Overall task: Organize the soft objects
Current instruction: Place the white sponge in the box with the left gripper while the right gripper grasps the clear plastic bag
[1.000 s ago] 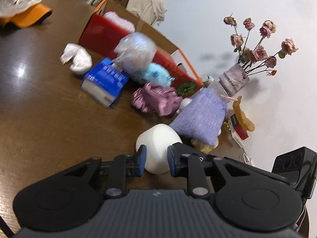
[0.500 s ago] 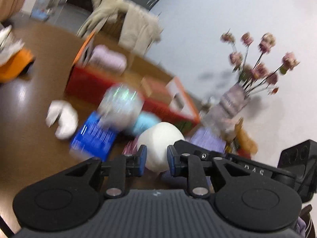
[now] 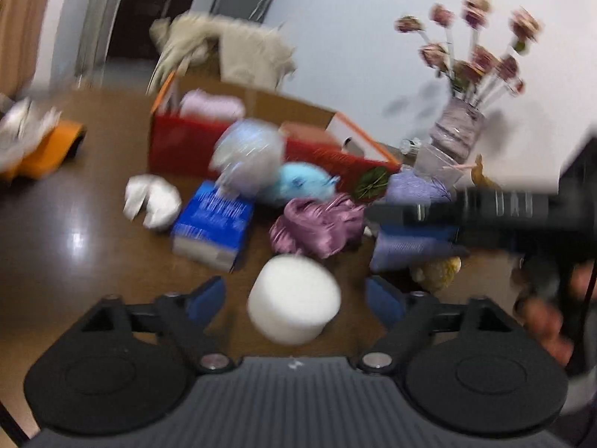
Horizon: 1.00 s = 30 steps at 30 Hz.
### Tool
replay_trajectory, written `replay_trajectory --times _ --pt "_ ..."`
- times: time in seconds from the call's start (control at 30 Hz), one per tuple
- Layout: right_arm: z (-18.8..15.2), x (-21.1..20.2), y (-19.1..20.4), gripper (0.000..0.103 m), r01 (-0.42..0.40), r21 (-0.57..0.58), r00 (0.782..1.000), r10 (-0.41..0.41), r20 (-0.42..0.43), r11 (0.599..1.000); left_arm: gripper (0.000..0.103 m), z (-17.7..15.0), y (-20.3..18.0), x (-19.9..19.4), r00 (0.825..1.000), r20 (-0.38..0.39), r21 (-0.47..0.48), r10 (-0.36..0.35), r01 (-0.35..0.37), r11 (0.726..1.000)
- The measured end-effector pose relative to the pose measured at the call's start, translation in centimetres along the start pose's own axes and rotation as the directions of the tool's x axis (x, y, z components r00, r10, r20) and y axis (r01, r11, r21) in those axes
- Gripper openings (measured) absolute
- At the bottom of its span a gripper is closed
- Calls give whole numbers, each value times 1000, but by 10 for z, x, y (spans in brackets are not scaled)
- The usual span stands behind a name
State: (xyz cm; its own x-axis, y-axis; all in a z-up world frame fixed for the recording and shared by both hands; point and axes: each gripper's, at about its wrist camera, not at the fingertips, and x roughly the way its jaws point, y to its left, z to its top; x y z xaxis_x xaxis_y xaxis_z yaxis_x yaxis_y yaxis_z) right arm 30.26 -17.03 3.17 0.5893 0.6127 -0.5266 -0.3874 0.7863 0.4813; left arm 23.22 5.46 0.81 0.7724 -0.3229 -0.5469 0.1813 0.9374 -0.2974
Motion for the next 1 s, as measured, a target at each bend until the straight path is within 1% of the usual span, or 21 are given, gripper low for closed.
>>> replay_trajectory --times 0.07,0.13,0.17,0.2,0.23,0.3,0.37,0.4,0.43,0.47,0.5,0.53,0.57,0.63,0.7,0.73,0.77,0.83,0.9,0.97,1.0 --pt "16 -2 6 47 37 -53 999 -36 37 998 86 3 -13 11 1000 -7 59 28 -27 998" --pt "31 5 16 49 44 -112 998 -39 47 993 84 3 -20 24 999 -29 86 46 -44 995" --pt "37 9 21 55 38 -139 998 -31 52 990 80 2 -22 29 998 -43 97 56 -51 994" --pt "41 15 27 64 39 -165 998 -31 50 985 66 0 -22 32 996 -58 103 63 -57 993" --pt "45 25 34 68 47 -195 998 -39 45 980 56 -2 -21 34 995 -71 103 71 -63 993" --pt "49 47 46 69 63 -255 998 -54 40 965 55 -3 -14 30 996 -70 82 63 -58 995" --pt "51 73 54 69 73 -282 997 -72 14 957 54 1 -6 16 997 -31 50 69 -68 996" --pt "51 86 56 67 64 -292 998 -66 3 954 54 5 -2 7 997 -8 37 80 -79 996" --pt "50 94 57 61 56 -298 998 -61 -7 953 54 11 4 -3 995 23 15 102 -102 995" --pt "50 102 59 37 59 -300 998 -66 -15 952 55 17 9 -11 991 52 -5 125 -125 992" --pt "50 105 60 21 62 -306 997 -71 -19 950 55 24 13 -18 984 80 -25 157 -155 988" --pt "51 104 61 21 56 -305 998 -63 -14 951 55 32 17 -24 975 107 -48 196 -191 980" --pt "52 97 61 18 46 -300 999 -46 5 953 55 41 20 -28 966 139 -71 219 -211 975" --pt "62 79 62 16 40 -292 998 -25 53 956 55 62 22 -30 951 182 -115 249 -231 966" --pt "77 58 60 16 52 -292 993 -19 116 955 55 85 20 -26 941 226 -152 252 -222 963" --pt "87 49 57 16 55 -293 990 -15 138 955 55 97 19 -22 937 236 -170 256 -220 961" --pt "98 44 53 16 60 -291 988 -15 155 955 56 109 17 -16 938 240 -169 250 -213 962" --pt "125 38 42 16 76 -278 983 -26 182 958 56 138 17 5 947 239 -173 217 -178 969" --pt "158 45 27 16 88 -248 982 -43 182 965 57 160 25 30 950 208 -185 231 -194 963" --pt "186 63 14 16 117 -229 982 -78 172 966 58 179 34 61 950 185 -169 251 -221 961" --pt "197 76 7 16 141 -223 980 -104 168 965 58 184 41 76 953 159 -174 258 -230 957"
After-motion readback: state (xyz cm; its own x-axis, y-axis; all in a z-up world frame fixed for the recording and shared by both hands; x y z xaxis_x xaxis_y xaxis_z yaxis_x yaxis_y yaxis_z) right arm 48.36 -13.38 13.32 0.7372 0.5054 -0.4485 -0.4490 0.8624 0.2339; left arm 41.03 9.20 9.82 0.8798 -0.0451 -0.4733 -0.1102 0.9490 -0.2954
